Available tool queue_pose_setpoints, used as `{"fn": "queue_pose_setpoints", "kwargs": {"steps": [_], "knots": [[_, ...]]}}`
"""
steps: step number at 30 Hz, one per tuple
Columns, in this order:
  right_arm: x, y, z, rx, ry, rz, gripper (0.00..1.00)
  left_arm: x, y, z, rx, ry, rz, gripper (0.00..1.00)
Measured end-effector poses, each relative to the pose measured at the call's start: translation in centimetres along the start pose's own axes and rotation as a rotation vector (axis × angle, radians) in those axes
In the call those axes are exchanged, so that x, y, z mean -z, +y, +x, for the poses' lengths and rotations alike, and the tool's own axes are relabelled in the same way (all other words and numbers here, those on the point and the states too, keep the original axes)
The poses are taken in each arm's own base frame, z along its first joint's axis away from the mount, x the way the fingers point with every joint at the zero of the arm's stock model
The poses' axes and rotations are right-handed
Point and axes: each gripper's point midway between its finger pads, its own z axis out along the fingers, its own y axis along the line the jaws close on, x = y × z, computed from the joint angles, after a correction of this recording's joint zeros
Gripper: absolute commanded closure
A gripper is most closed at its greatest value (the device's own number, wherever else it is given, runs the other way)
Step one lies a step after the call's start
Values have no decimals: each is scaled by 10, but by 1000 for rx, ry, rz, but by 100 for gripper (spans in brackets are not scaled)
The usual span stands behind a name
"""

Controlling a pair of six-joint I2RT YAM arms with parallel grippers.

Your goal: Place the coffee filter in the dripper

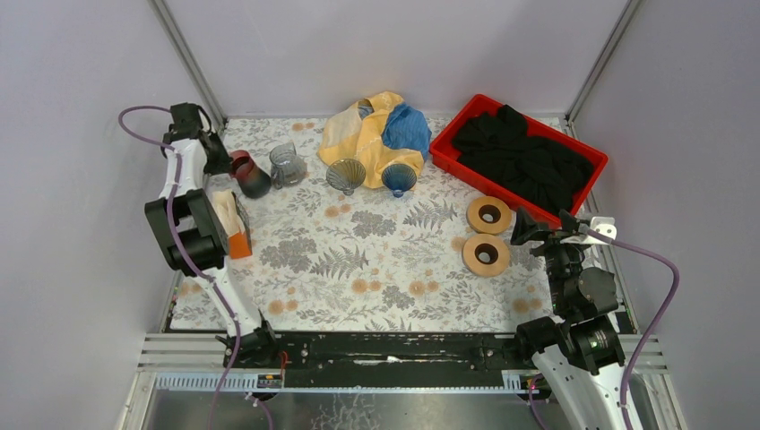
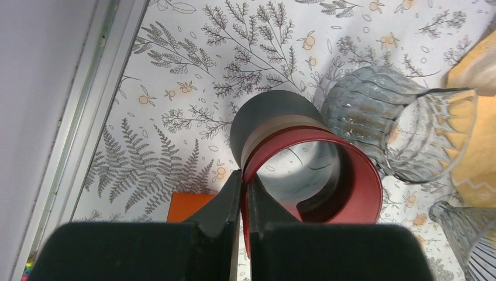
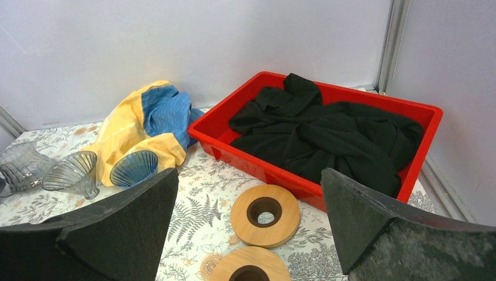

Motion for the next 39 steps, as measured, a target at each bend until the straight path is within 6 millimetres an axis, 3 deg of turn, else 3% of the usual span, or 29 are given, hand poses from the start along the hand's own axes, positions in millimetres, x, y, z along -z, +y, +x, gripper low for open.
{"fn": "queue_pose_setpoints", "kwargs": {"steps": [12, 19, 24, 39], "knots": [[0, 0, 1, 1, 3, 0, 1, 77, -22, -29, -26, -158, 25, 100], [0, 1, 1, 1, 4, -3, 1, 114, -78, -13, -123, -179, 109, 100], [0, 1, 1, 1, 4, -4, 1, 134, -121, 25, -214, -139, 190, 100], [0, 2, 1, 1, 5, -11, 1, 176, -250, 180, -560, 71, 480, 100]]}}
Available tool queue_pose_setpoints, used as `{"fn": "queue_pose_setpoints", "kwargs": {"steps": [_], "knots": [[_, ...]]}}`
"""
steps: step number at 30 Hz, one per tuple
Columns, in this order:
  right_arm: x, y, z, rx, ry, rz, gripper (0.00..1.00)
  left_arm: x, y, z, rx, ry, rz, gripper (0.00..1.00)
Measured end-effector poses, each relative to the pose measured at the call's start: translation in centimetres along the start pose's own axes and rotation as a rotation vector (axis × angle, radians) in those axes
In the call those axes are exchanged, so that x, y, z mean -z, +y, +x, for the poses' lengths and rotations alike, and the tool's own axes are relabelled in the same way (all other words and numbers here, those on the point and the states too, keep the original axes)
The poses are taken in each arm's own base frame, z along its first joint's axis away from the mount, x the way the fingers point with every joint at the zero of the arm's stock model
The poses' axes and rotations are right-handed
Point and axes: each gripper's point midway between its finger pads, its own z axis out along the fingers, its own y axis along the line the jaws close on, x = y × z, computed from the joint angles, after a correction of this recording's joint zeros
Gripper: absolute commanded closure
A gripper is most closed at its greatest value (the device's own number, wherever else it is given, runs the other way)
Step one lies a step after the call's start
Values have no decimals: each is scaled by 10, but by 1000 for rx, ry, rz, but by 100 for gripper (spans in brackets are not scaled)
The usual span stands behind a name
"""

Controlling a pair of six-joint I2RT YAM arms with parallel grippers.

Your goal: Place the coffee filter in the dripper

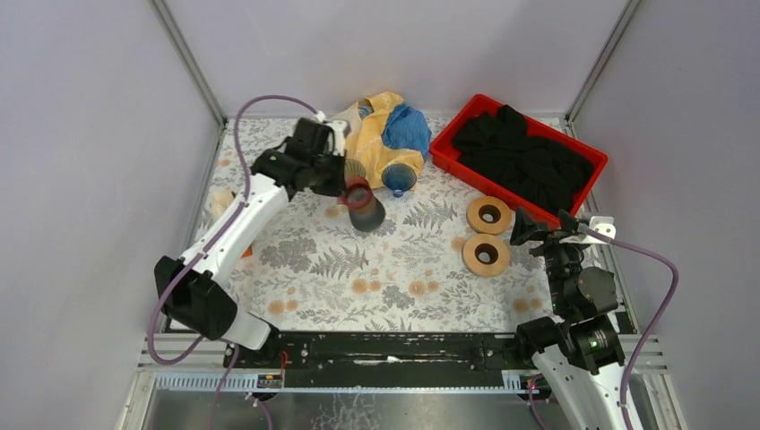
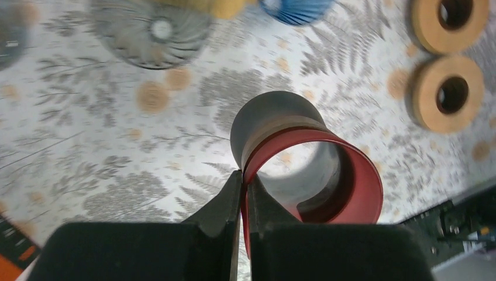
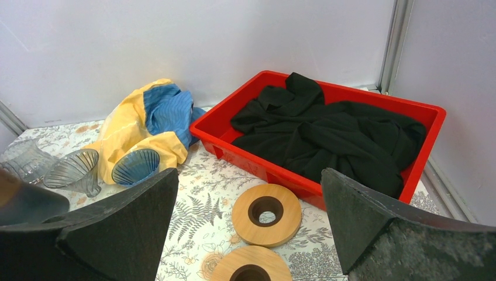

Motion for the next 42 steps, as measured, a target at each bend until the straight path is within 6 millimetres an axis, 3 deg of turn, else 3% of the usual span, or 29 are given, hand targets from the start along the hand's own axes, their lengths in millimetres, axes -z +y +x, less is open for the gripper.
{"fn": "queue_pose_setpoints", "kwargs": {"steps": [10, 15, 19, 29, 36, 42], "knots": [[0, 0, 0, 0, 0, 0, 1, -39, -105, 57, -223, 124, 128, 100], [0, 0, 0, 0, 1, 0, 1, -62, -134, 89, -328, 196, 134, 100], [0, 0, 1, 1, 3, 0, 1, -75, -145, 97, -373, 211, 139, 100], [-2, 0, 3, 4, 13, 2, 1, -95, -156, 82, -441, 148, 164, 100], [-2, 0, 3, 5, 15, 2, 1, -118, -159, 85, -504, 157, 166, 100], [-2, 0, 4, 6, 18, 2, 1, -125, -163, 78, -553, 137, 176, 97]]}}
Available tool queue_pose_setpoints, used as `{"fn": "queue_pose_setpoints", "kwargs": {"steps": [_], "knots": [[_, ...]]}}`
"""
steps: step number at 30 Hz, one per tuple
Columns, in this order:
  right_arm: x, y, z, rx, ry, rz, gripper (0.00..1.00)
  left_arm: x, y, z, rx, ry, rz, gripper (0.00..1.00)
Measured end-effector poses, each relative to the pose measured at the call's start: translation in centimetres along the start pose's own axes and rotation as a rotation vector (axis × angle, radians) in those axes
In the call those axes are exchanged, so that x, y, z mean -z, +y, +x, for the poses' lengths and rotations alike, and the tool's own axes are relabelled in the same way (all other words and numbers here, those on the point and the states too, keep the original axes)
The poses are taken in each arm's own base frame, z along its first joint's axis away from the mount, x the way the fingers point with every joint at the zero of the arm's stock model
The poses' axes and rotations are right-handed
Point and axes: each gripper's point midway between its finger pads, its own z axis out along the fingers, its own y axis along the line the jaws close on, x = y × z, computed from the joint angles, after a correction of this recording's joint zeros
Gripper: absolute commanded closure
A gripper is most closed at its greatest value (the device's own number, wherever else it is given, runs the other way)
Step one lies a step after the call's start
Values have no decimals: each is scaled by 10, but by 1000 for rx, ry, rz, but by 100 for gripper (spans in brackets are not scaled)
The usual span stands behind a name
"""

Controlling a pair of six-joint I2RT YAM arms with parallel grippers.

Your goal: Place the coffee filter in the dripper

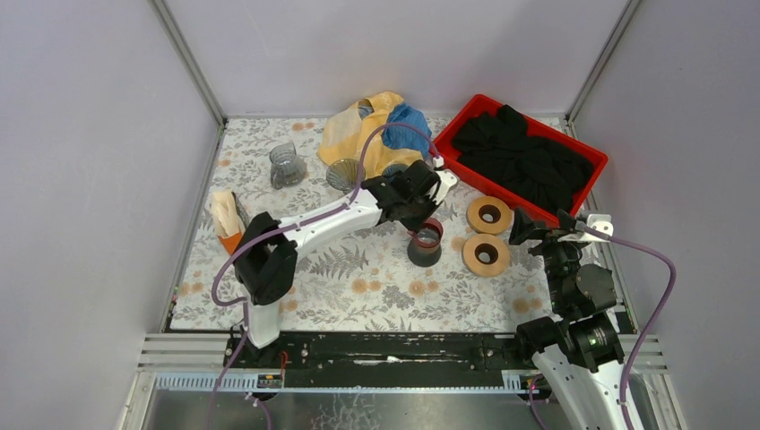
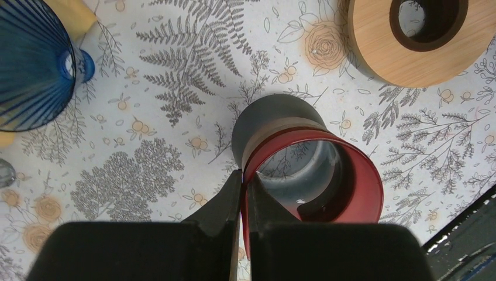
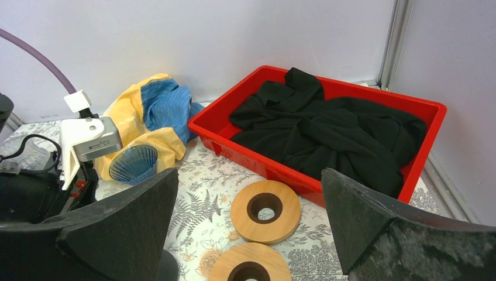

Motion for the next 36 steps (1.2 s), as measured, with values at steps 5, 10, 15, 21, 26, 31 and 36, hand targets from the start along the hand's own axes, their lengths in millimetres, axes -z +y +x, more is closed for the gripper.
{"fn": "queue_pose_setpoints", "kwargs": {"steps": [5, 10, 15, 21, 26, 31, 36], "knots": [[0, 0, 0, 1, 2, 0, 1, -3, 2, -8, -40, -15, -1, 93], [0, 0, 0, 1, 2, 0, 1, -10, 4, -17, -68, -30, -2, 90], [-1, 0, 1, 2, 5, 0, 1, -14, 8, -22, -73, -39, -7, 81], [-2, 1, 3, 4, 14, -2, 1, -16, 18, -24, -77, -41, -19, 61], [-5, 4, 9, 7, 41, -14, 1, -13, 20, -31, -74, -60, -23, 49], [-11, 8, 16, -10, 98, -17, 1, -3, 20, -39, -73, -88, -22, 41], [-18, 15, 20, -51, 178, -14, 1, 27, 20, -51, -41, -158, -36, 34]]}}
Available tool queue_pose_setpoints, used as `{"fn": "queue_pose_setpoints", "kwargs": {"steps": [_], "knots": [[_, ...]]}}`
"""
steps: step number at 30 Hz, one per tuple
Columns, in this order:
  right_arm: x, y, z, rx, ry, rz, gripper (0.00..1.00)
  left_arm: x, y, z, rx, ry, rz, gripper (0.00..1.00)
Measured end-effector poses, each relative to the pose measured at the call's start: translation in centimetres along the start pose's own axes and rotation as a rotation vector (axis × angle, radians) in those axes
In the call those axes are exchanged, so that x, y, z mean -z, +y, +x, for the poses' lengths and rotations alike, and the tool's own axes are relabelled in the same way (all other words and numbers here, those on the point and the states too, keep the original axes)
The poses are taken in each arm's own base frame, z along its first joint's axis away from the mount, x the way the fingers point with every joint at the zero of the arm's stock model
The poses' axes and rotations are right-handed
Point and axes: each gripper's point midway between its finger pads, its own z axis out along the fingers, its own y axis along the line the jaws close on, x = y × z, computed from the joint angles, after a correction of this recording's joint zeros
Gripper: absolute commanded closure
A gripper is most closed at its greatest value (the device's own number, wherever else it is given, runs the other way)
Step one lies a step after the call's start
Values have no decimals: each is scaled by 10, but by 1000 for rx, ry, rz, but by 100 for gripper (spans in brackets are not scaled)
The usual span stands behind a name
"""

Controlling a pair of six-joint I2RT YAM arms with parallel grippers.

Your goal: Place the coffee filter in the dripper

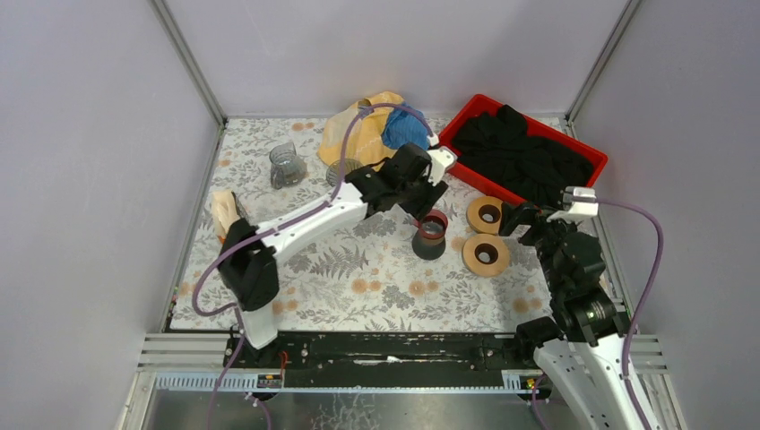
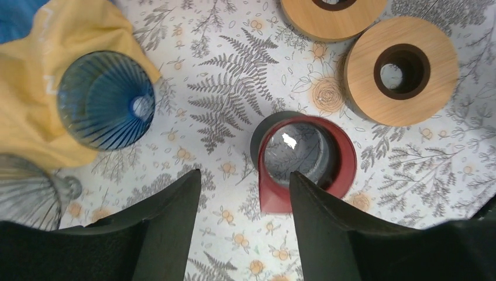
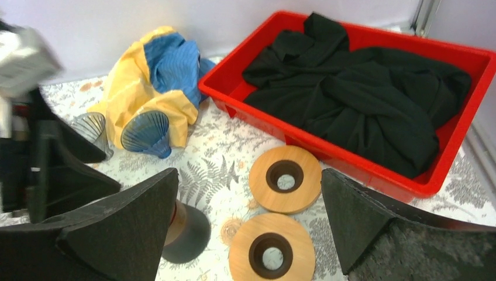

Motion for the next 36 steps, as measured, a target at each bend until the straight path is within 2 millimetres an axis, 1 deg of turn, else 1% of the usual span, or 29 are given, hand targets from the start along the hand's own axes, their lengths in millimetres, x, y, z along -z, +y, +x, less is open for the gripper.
{"fn": "queue_pose_setpoints", "kwargs": {"steps": [2, 5, 7, 10, 15, 18, 20, 23, 25, 29, 32, 36], "knots": [[-4, 1, 5, -14, 51, 13, 1, 17, 3, -4, 29, -32, -22, 28], [-10, 2, 15, -29, 125, 32, 1, 44, 11, -2, 84, -69, -58, 24], [-12, 1, 27, -39, 177, 49, 1, 61, 18, 2, 125, -87, -85, 22], [-15, -2, 44, -48, 252, 73, 1, 87, 31, 8, 191, -116, -135, 17], [-20, -4, 66, -59, 370, 115, 1, 132, 51, 30, 280, -160, -216, 8], [-20, -7, 80, -63, 426, 142, 1, 155, 62, 42, 320, -193, -255, 1], [-20, -10, 90, -62, 467, 165, 1, 168, 72, 54, 348, -213, -295, 0], [-19, -16, 107, -49, 539, 209, 1, 183, 90, 74, 398, -235, -362, 0], [-19, -20, 117, -41, 579, 235, 1, 189, 101, 88, 434, -245, -401, 0], [-21, -24, 135, -37, 642, 268, 1, 194, 116, 113, 491, -249, -455, 0], [-20, -27, 152, -35, 691, 293, 1, 195, 123, 122, 514, -247, -478, 0], [-16, -35, 172, -38, 757, 333, 1, 194, 124, 124, 521, -247, -477, 0]]}}
